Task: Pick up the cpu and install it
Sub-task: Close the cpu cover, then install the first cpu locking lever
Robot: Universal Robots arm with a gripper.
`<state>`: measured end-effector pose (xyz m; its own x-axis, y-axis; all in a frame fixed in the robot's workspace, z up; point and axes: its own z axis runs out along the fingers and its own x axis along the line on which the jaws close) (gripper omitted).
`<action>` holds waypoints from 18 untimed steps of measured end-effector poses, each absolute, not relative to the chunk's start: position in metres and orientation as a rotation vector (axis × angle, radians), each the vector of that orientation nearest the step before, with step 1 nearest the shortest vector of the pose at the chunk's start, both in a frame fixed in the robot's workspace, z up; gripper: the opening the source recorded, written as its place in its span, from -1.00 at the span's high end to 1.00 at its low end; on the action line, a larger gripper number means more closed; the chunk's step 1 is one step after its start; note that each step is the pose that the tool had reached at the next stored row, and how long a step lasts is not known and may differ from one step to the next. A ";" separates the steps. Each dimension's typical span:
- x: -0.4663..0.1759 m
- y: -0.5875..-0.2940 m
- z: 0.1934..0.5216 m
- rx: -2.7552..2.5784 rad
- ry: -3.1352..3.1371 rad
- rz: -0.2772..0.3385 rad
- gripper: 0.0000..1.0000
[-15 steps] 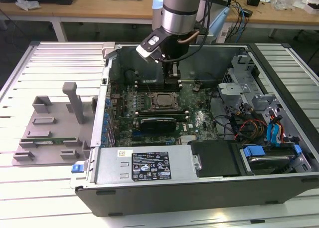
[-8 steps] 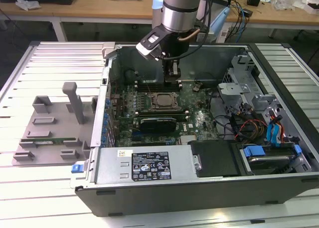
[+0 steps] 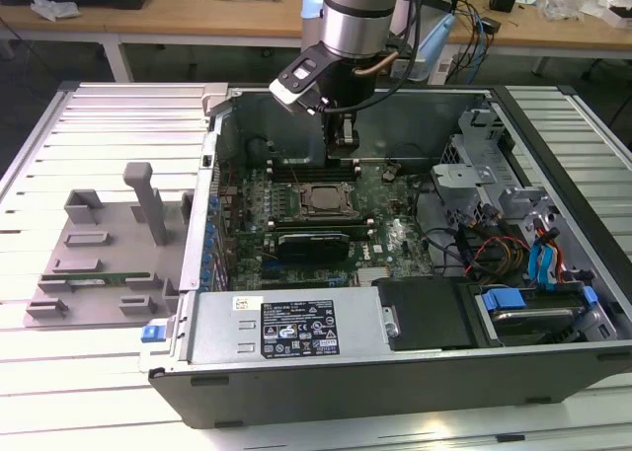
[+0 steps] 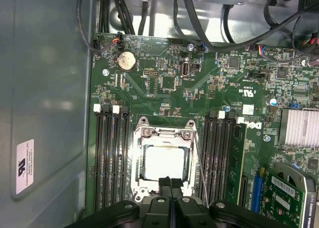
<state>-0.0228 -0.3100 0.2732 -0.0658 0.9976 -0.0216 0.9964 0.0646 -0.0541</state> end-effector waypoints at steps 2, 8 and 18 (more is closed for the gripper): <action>-0.023 -0.310 0.273 -2.132 -2.276 0.085 0.79; -0.023 -0.310 0.273 -2.131 -2.278 0.085 0.79; -0.023 -0.310 0.273 -1.961 -2.430 0.087 0.79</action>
